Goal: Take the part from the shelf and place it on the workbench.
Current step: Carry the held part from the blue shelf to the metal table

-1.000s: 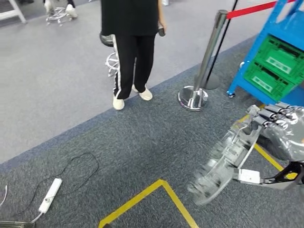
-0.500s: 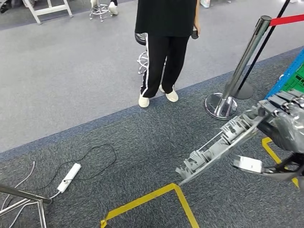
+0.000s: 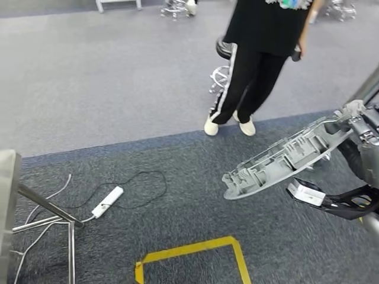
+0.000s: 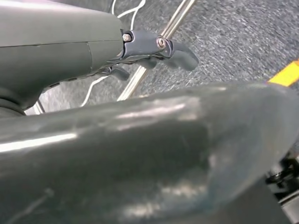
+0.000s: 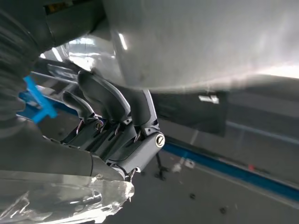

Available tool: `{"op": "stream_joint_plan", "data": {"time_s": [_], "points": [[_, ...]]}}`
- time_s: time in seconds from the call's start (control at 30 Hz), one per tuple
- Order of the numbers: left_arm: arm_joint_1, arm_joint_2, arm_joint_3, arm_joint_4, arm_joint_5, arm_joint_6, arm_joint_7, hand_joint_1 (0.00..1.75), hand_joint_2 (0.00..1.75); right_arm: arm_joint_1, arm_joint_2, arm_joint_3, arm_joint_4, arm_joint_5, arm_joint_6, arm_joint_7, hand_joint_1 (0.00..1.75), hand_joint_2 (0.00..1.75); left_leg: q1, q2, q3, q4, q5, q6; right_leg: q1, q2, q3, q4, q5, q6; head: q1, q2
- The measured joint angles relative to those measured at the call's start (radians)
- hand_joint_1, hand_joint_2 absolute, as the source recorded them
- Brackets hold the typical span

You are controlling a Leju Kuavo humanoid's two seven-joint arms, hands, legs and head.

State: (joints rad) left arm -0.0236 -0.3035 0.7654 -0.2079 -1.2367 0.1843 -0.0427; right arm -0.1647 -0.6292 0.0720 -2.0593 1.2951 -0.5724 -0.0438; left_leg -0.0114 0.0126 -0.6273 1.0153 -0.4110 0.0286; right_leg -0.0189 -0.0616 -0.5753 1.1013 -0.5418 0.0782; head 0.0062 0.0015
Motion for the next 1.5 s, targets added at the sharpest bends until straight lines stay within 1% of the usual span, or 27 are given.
{"op": "stream_joint_plan", "data": {"time_s": [0.07, 0.13, 0.17, 0.2, 0.27, 0.33, 0.4, 0.43, 0.5, 0.57, 0.63, 0.7, 0.77, 0.83, 0.87, 0.93, 1.0, 1.07, 1.1, 1.13, 1.17, 1.23, 1.27, 1.3, 1.37, 1.43, 1.5], "points": [[-0.003, -0.001, 0.007, 0.0, 0.006, -0.001, 0.0, 0.0, 0.0, -0.006, 0.009, 0.0, 0.004, 0.012, -0.012, 0.006, 1.75, 1.75, 0.0, -0.027, 0.0, 0.0, 0.0, 0.007, 0.001, 0.048, -0.07, 0.138, -0.057, -0.001, 0.005, 0.0], [-0.004, -0.002, 0.015, 0.0, 0.01, -0.002, 0.0, 0.0, 0.0, -0.008, 0.021, 0.001, 0.007, 0.019, -0.018, 0.01, 1.75, 1.75, -0.001, -0.058, 0.001, 0.0, 0.0, 0.009, 0.002, 0.059, -0.12, 0.213, -0.064, -0.004, 0.006, 0.0], [-0.003, -0.002, 0.018, 0.0, 0.012, -0.002, 0.0, 0.0, 0.0, -0.008, 0.026, 0.001, 0.008, 0.021, -0.018, 0.01, 1.75, 1.75, -0.002, -0.074, 0.003, 0.001, 0.0, 0.009, 0.002, 0.061, -0.119, 0.194, -0.038, -0.007, 0.006, 0.0], [-0.003, -0.002, 0.02, 0.0, 0.012, -0.002, 0.0, 0.0, 0.0, -0.009, 0.029, 0.002, 0.009, 0.022, -0.019, 0.011, 1.75, 1.75, -0.001, -0.09, 0.004, 0.001, 0.0, 0.008, 0.001, 0.069, -0.099, 0.138, 0.002, -0.01, 0.006, 0.0], [-0.003, -0.003, 0.021, 0.0, 0.013, -0.002, 0.0, 0.0, 0.0, -0.012, 0.034, 0.002, 0.01, 0.022, -0.021, 0.011, 1.75, 1.75, -0.001, -0.119, 0.005, 0.003, 0.001, 0.005, -0.002, 0.112, -0.042, 0.003, 0.066, -0.016, 0.006, 0.0], [-0.004, -0.004, 0.021, 0.0, 0.013, -0.002, 0.0, 0.0, 0.0, -0.016, 0.038, 0.002, 0.012, 0.023, -0.024, 0.011, 1.75, 1.75, 0.002, -0.142, -0.003, 0.005, 0.005, -0.005, -0.003, 0.14, -0.011, -0.062, 0.079, -0.018, 0.006, 0.0], [0.0, -0.004, 0.022, 0.0, 0.013, -0.002, 0.0, 0.0, 0.0, -0.019, 0.042, 0.002, 0.014, 0.024, -0.024, 0.011, 1.75, 1.75, 0.006, -0.162, -0.012, 0.002, 0.012, -0.018, -0.001, 0.124, -0.005, -0.072, 0.079, -0.022, 0.005, 0.0], [0.002, -0.004, 0.023, 0.0, 0.014, -0.002, -0.001, 0.0, 0.0, -0.022, 0.044, 0.003, 0.014, 0.026, -0.025, 0.011, 1.75, 1.75, 0.005, -0.154, -0.016, 0.005, 0.009, -0.023, -0.001, 0.113, -0.002, -0.077, 0.082, -0.026, 0.005, 0.0], [0.002, -0.004, 0.026, 0.0, 0.019, -0.002, -0.003, 0.0, 0.0, -0.026, 0.048, 0.003, 0.015, 0.029, -0.027, 0.013, 1.75, 1.75, 0.0, -0.102, -0.04, 0.054, -0.027, -0.032, -0.003, 0.087, 0.004, -0.088, 0.087, -0.036, 0.0, 0.0], [-0.001, -0.003, 0.03, 0.0, 0.025, -0.002, -0.005, 0.0, 0.0, -0.027, 0.052, 0.004, 0.015, 0.035, -0.029, 0.015, 1.75, 1.75, 0.001, -0.046, -0.099, 0.173, -0.087, -0.04, -0.001, 0.059, 0.007, -0.091, 0.087, -0.041, -0.004, 0.0], [-0.002, -0.002, 0.037, 0.0, 0.029, -0.004, -0.006, 0.0, 0.0, -0.027, 0.056, 0.008, 0.017, 0.041, -0.03, 0.018, 1.75, 1.75, 0.006, -0.03, -0.145, 0.262, -0.11, -0.048, -0.002, 0.029, 0.007, -0.091, 0.084, -0.042, -0.004, 0.0], [0.0, 0.0, 0.042, 0.0, 0.031, -0.007, -0.006, 0.0, 0.0, -0.028, 0.061, 0.013, 0.02, 0.044, -0.03, 0.023, 1.75, 1.75, 0.013, -0.02, -0.125, 0.219, -0.066, -0.054, -0.004, 0.002, 0.011, -0.09, 0.08, -0.038, -0.004, 0.0], [0.0, 0.002, 0.045, 0.0, 0.032, -0.01, -0.006, 0.0, 0.0, -0.029, 0.064, 0.015, 0.022, 0.045, -0.031, 0.026, 1.75, 1.75, 0.013, 0.03, -0.06, 0.094, -0.008, -0.06, -0.002, -0.021, 0.018, -0.087, 0.072, -0.026, -0.007, 0.0], [-0.003, 0.004, 0.045, 0.0, 0.032, -0.013, -0.006, 0.0, 0.0, -0.033, 0.065, 0.016, 0.024, 0.045, -0.033, 0.029, 1.75, 1.75, 0.01, 0.071, -0.023, 0.02, 0.008, -0.051, 0.008, -0.042, 0.023, -0.084, 0.064, -0.015, -0.006, 0.0], [-0.003, 0.004, 0.045, 0.0, 0.031, -0.014, -0.006, 0.0, 0.0, -0.035, 0.065, 0.016, 0.025, 0.045, -0.034, 0.031, 1.75, 1.75, 0.008, 0.068, -0.023, 0.013, 0.002, -0.043, 0.011, -0.054, 0.026, -0.085, 0.061, -0.011, -0.005, 0.0], [-0.002, 0.007, 0.046, -0.001, 0.031, -0.015, -0.007, 0.0, 0.0, -0.04, 0.067, 0.016, 0.028, 0.044, -0.035, 0.032, 1.75, 1.75, 0.01, 0.04, -0.023, 0.012, 0.001, -0.025, 0.01, -0.068, 0.036, -0.088, 0.052, -0.004, -0.001, 0.0], [-0.001, 0.009, 0.047, -0.001, 0.03, -0.016, -0.008, 0.0, 0.0, -0.043, 0.068, 0.016, 0.031, 0.042, -0.037, 0.033, 1.75, 1.75, 0.012, 0.012, -0.019, 0.01, 0.001, -0.011, 0.004, -0.022, 0.018, -0.041, 0.019, 0.002, 0.002, 0.0], [-0.002, 0.012, 0.049, -0.001, 0.029, -0.017, -0.009, 0.0, 0.0, -0.044, 0.069, 0.016, 0.033, 0.041, -0.038, 0.033, 1.75, 1.75, 0.012, -0.017, -0.018, 0.01, 0.001, -0.002, 0.004, 0.04, -0.046, 0.084, -0.036, 0.0, 0.008, 0.0], [-0.002, 0.013, 0.05, -0.001, 0.029, -0.018, -0.009, 0.0, 0.0, -0.044, 0.07, 0.016, 0.035, 0.04, -0.038, 0.033, 1.75, 1.75, 0.011, -0.032, -0.017, 0.01, 0.001, 0.001, 0.006, 0.052, -0.085, 0.149, -0.056, -0.002, 0.01, 0.0], [-0.002, 0.015, 0.05, -0.001, 0.029, -0.019, -0.009, 0.0, 0.0, -0.044, 0.072, 0.016, 0.037, 0.04, -0.038, 0.033, 1.75, 1.75, 0.009, -0.048, -0.017, 0.01, 0.001, 0.002, 0.007, 0.056, -0.113, 0.19, -0.06, -0.005, 0.011, 0.0], [-0.001, 0.016, 0.052, -0.001, 0.029, -0.019, -0.009, 0.0, 0.0, -0.044, 0.074, 0.017, 0.039, 0.041, -0.038, 0.033, 1.75, 1.75, 0.007, -0.064, -0.015, 0.01, 0.001, 0.003, 0.008, 0.059, -0.125, 0.195, -0.045, -0.009, 0.011, 0.0], [0.001, 0.019, 0.055, -0.001, 0.029, -0.02, -0.009, 0.0, 0.0, -0.045, 0.076, 0.017, 0.042, 0.042, -0.037, 0.033, 1.75, 1.75, 0.005, -0.097, -0.011, 0.01, 0.002, 0.003, 0.009, 0.078, -0.095, 0.099, 0.029, -0.022, 0.011, 0.0], [0.001, 0.019, 0.057, -0.001, 0.027, -0.02, -0.009, 0.0, 0.0, -0.045, 0.077, 0.017, 0.043, 0.043, -0.037, 0.033, 1.75, 1.75, 0.004, -0.111, -0.01, 0.01, 0.002, 0.002, 0.008, 0.106, -0.067, 0.037, 0.06, -0.028, 0.011, 0.0], [0.001, 0.019, 0.06, -0.001, 0.026, -0.02, -0.009, 0.0, 0.0, -0.046, 0.077, 0.018, 0.044, 0.044, -0.037, 0.033, 1.75, 1.75, 0.004, -0.125, -0.012, 0.012, 0.003, 0.0, 0.006, 0.132, -0.042, -0.018, 0.08, -0.031, 0.01, 0.0], [0.002, 0.02, 0.064, -0.001, 0.024, -0.021, -0.009, 0.0, 0.0, -0.048, 0.078, 0.019, 0.046, 0.045, -0.036, 0.033, 1.75, 1.75, 0.009, -0.148, -0.022, 0.013, 0.009, -0.011, 0.005, 0.161, -0.022, -0.062, 0.082, -0.031, 0.009, 0.0], [0.006, 0.023, 0.066, -0.002, 0.023, -0.022, -0.009, 0.0, 0.0, -0.051, 0.08, 0.022, 0.049, 0.046, -0.036, 0.033, 1.75, 1.75, 0.013, -0.167, -0.029, 0.009, 0.015, -0.024, 0.005, 0.139, -0.017, -0.073, 0.085, -0.032, 0.01, 0.0], [0.009, 0.025, 0.068, -0.002, 0.023, -0.023, -0.008, 0.0, 0.0, -0.053, 0.083, 0.025, 0.05, 0.046, -0.035, 0.034, 1.75, 1.75, 0.006, -0.127, -0.043, 0.033, -0.007, -0.036, -0.001, 0.111, -0.01, -0.086, 0.091, -0.039, 0.003, 0.0]]}}
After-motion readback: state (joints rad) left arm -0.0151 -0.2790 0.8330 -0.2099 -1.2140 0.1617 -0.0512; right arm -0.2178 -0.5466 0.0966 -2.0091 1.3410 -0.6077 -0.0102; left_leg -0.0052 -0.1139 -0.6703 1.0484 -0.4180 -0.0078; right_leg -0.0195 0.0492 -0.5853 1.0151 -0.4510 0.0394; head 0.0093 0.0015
